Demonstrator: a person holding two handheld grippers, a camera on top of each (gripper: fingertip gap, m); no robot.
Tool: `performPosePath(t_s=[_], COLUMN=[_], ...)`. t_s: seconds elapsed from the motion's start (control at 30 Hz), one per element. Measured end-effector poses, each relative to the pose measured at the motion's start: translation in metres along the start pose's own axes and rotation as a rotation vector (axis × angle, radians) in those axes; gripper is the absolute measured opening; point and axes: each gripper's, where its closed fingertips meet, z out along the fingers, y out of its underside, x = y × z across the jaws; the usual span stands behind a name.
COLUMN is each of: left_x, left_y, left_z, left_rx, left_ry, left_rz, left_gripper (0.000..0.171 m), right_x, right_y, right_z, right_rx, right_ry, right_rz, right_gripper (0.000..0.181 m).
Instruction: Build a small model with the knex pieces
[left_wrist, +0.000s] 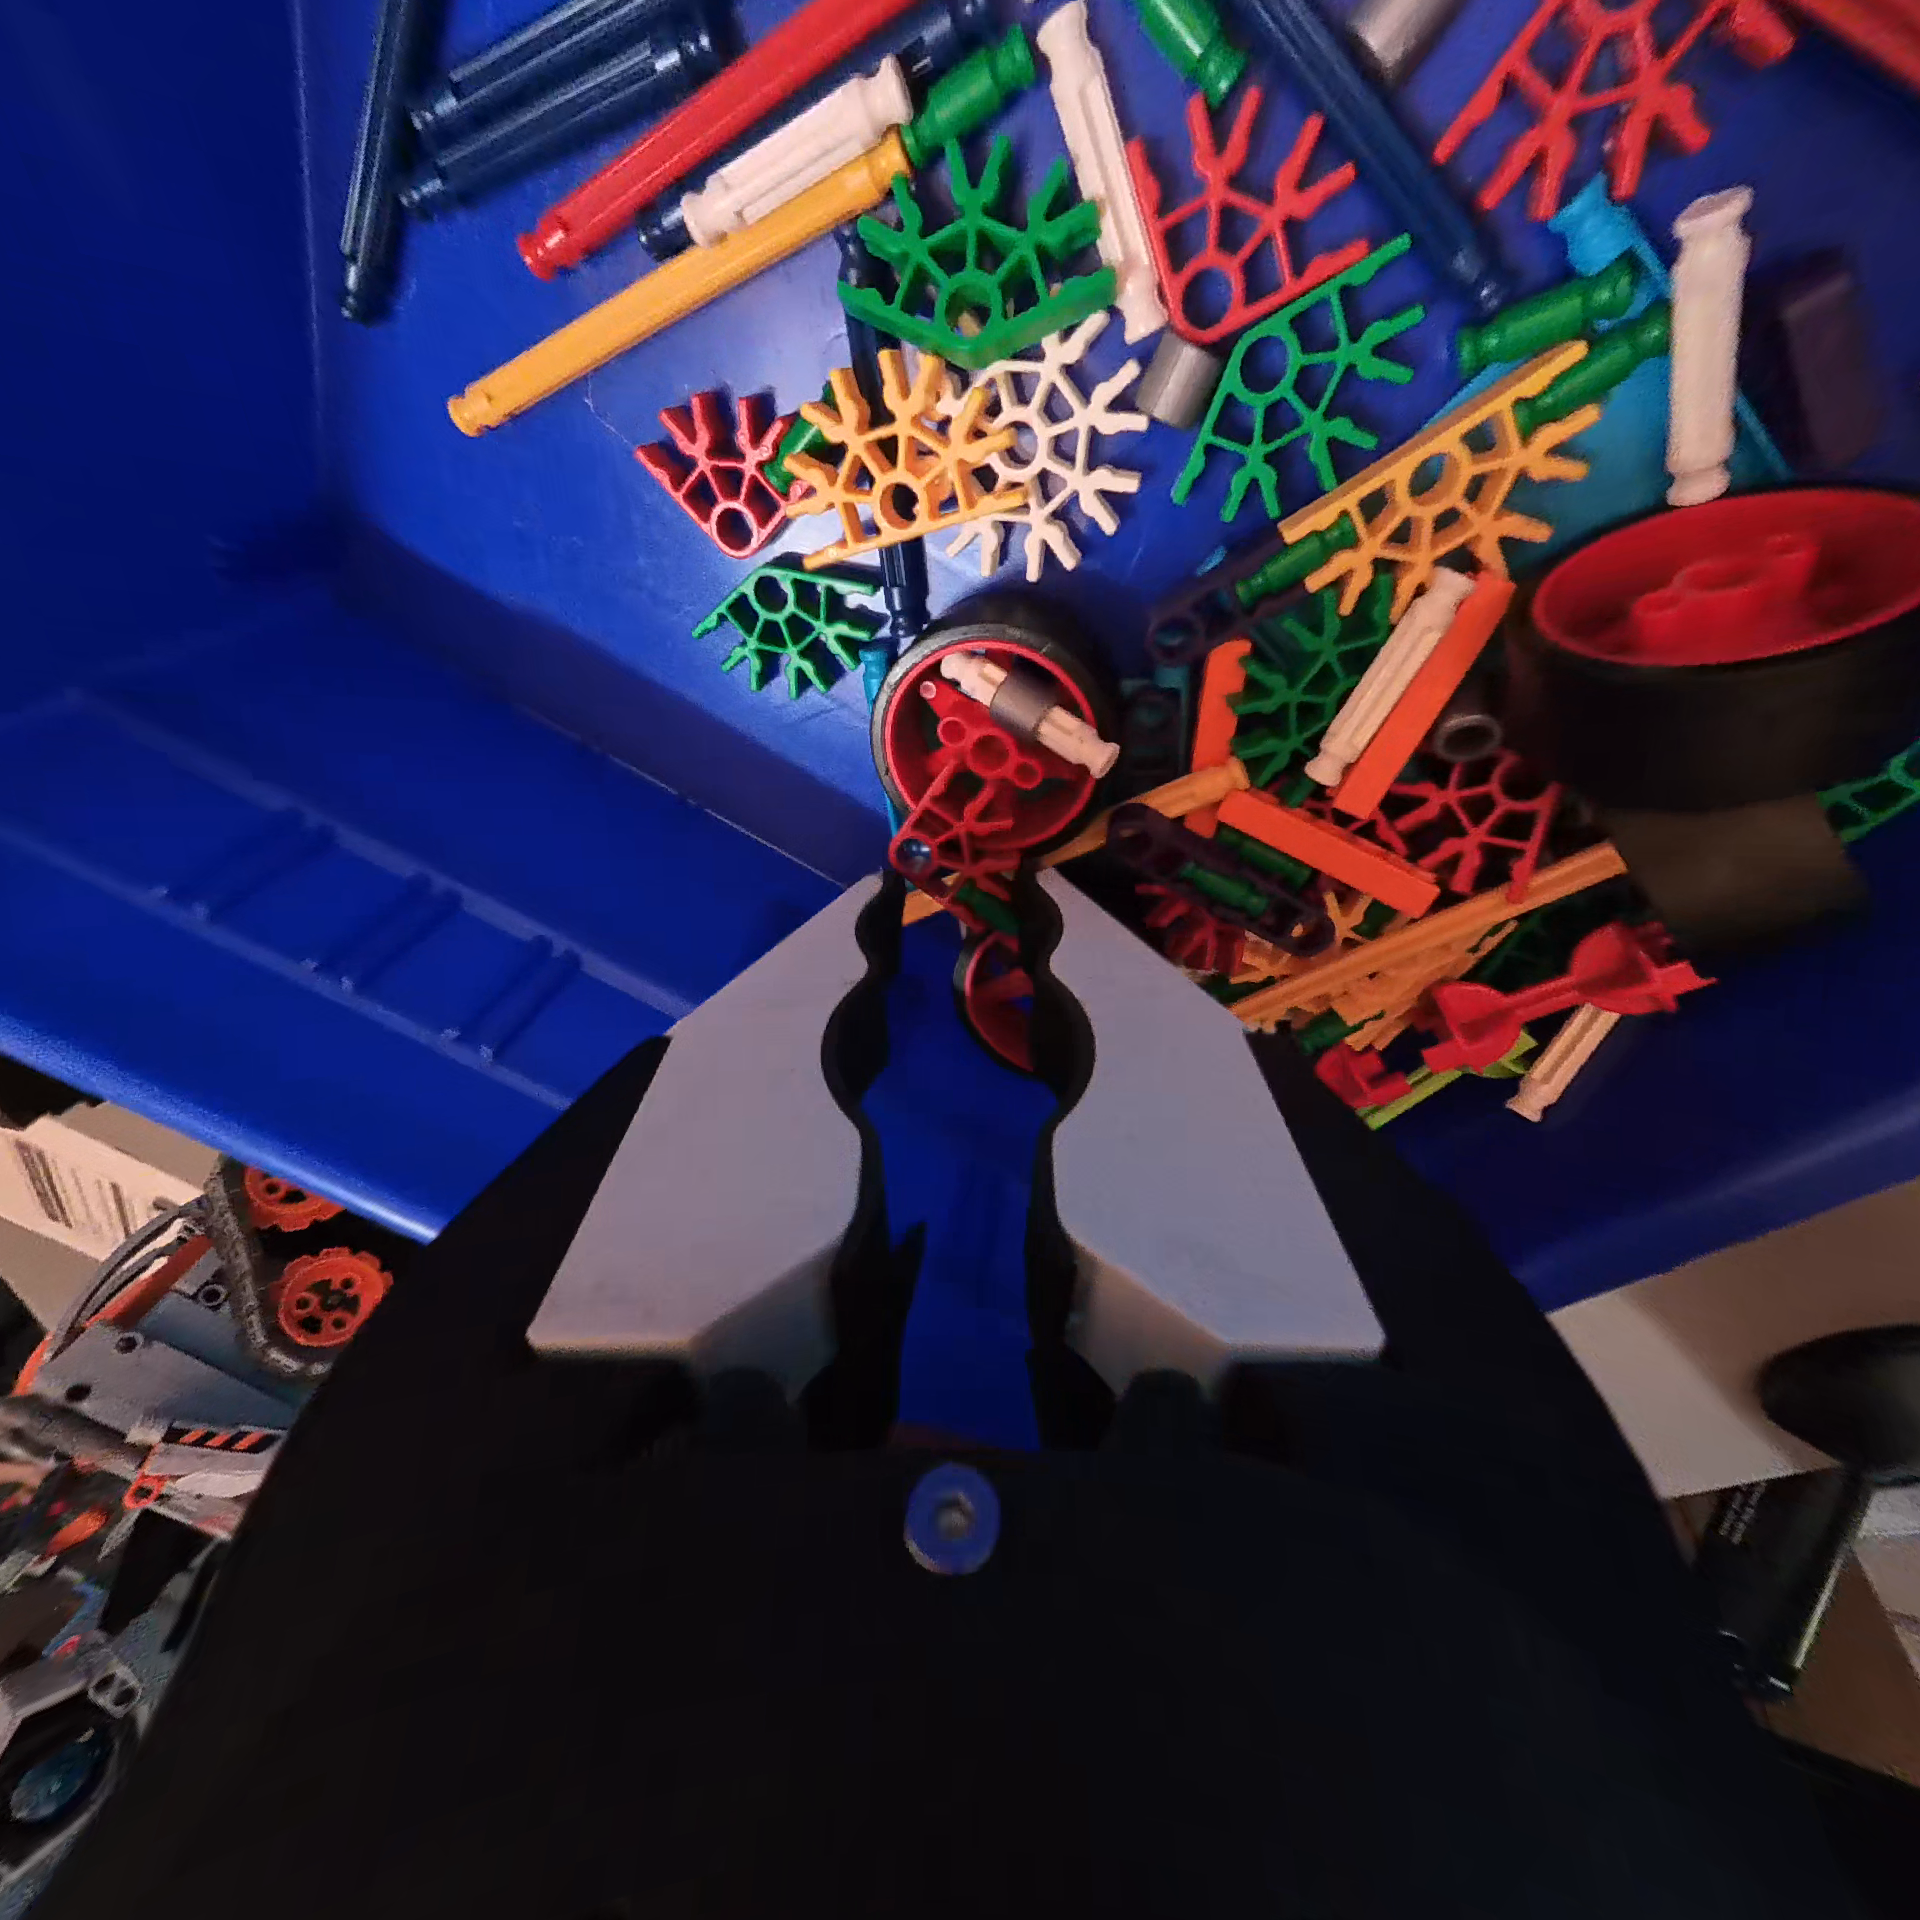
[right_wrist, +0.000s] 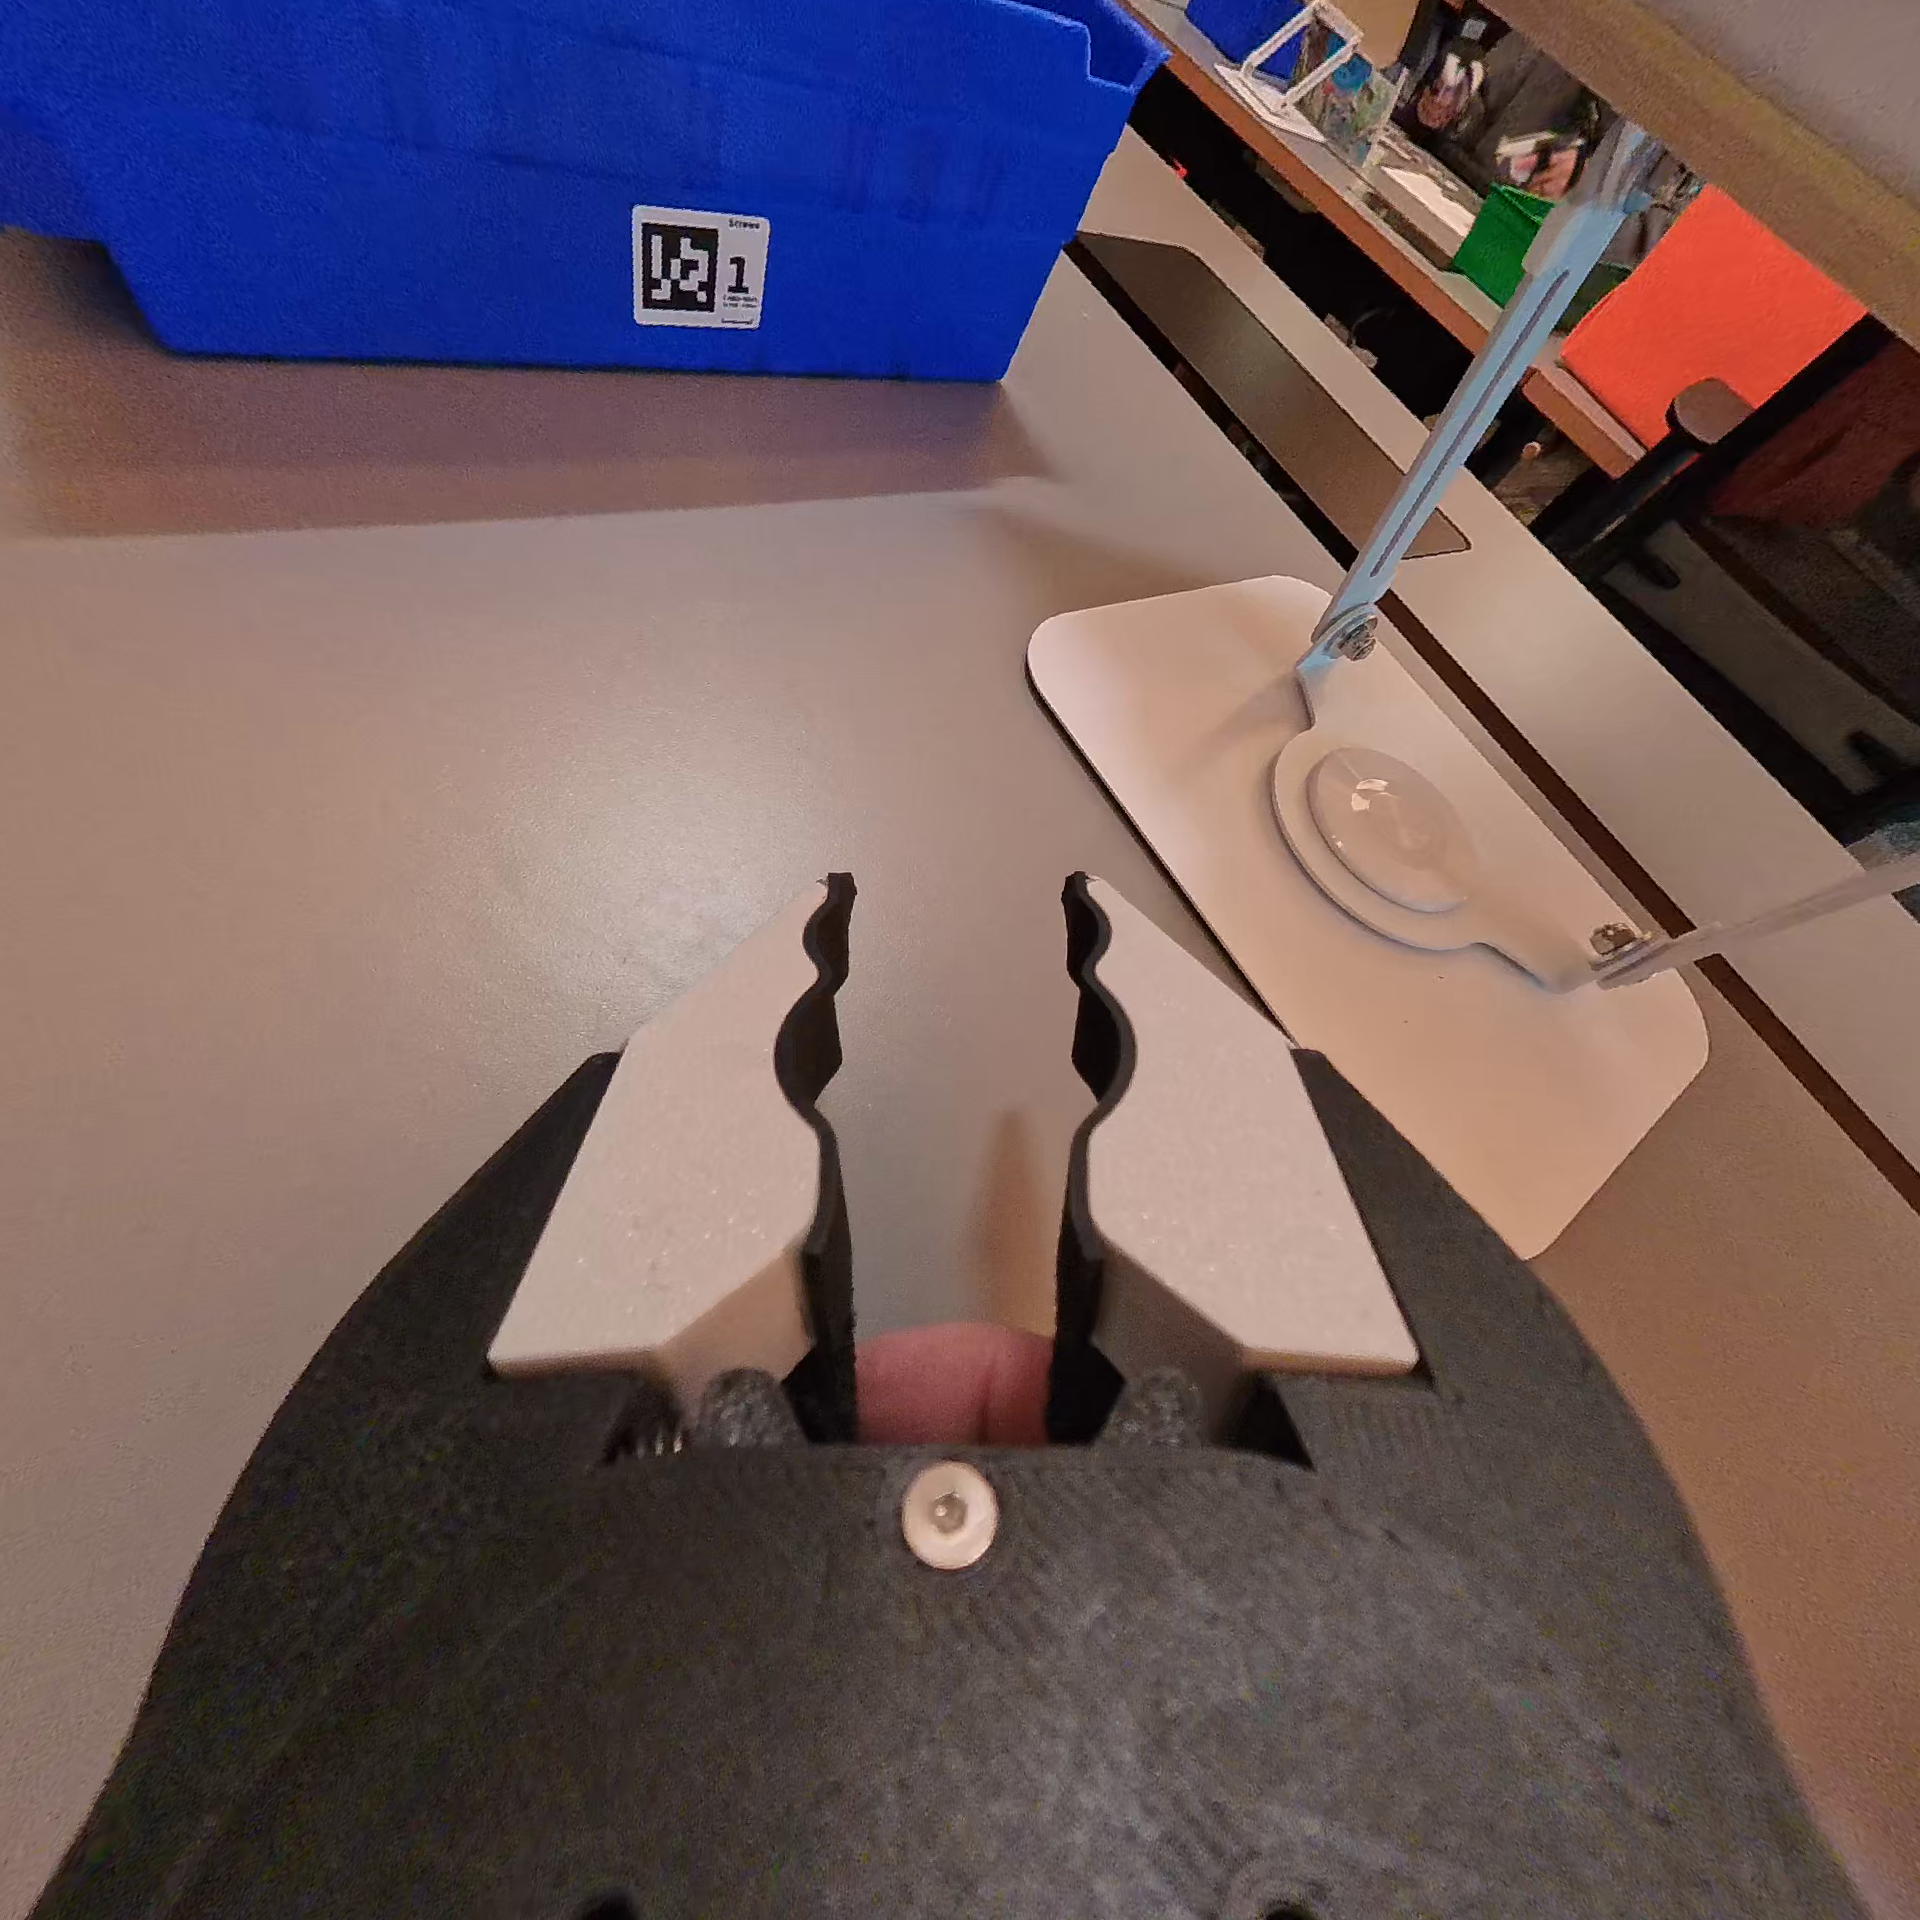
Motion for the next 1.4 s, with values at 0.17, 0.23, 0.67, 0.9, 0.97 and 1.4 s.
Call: performPosePath(t_s=[0.17,0.23,0.67,0.9,0.97,1.4], left_x=[-0.004,-0.01,0.002,-0.027,-0.036,-0.031], left_y=[-0.003,-0.002,-0.018,-0.056,-0.061,-0.067], left_z=[-0.001,-0.003,-0.026,-0.024,-0.016,0.01], left_rx=[0.024,0.032,0.14,0.232,0.228,0.14], left_ry=[-0.037,-0.088,-0.103,-0.126,-0.086,0.158], left_rz=[-0.001,-0.003,0.03,0.03,-0.023,-0.11], left_gripper=[0.014,0.013,0.043,0.027,0.025,0.042], right_x=[0.0,0.0,-0.002,-0.004,-0.005,-0.007], right_y=[0.0,0.0,0.001,0.002,0.002,0.001], right_z=[0.0,0.0,0.001,0.002,0.002,0.001], right_rx=[-0.001,-0.002,-0.008,-0.014,-0.014,-0.007], right_ry=[-0.001,0.0,-0.005,-0.017,-0.019,-0.036], right_rz=[0.0,-0.002,-0.017,-0.025,-0.024,-0.025], right_gripper=[0.04,0.04,0.04,0.04,0.04,0.039])
